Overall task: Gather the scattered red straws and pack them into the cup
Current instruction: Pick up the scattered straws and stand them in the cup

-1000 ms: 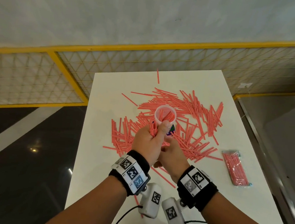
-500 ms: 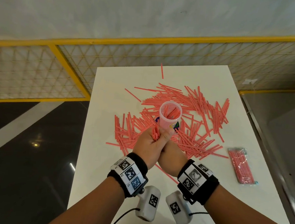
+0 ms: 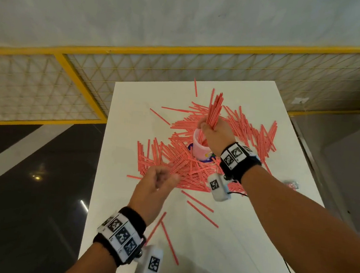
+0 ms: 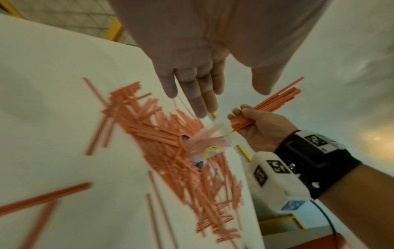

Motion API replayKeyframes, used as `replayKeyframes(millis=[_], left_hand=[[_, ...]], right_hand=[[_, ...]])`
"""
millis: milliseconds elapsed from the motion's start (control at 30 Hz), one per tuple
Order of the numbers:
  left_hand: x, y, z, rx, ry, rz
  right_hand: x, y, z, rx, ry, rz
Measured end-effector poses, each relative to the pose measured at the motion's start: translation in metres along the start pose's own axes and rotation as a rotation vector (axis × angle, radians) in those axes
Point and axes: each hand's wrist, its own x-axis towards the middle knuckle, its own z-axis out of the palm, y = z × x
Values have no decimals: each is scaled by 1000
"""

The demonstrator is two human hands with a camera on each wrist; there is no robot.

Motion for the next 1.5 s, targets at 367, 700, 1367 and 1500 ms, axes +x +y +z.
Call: replayKeyframes(millis=[367, 700, 1367, 1500], left_hand=[[-38, -45, -45, 79, 29, -183], [-40, -38, -44, 68, 14, -200], [-38, -62, -41, 123, 29, -228], [-37, -81, -48, 103, 90, -240]], right_hand=[[10, 17, 11, 41, 76, 12], [13, 27, 24, -13, 82, 10], [-20, 31, -37, 57, 191, -67], [3, 69, -86, -338, -28, 47]])
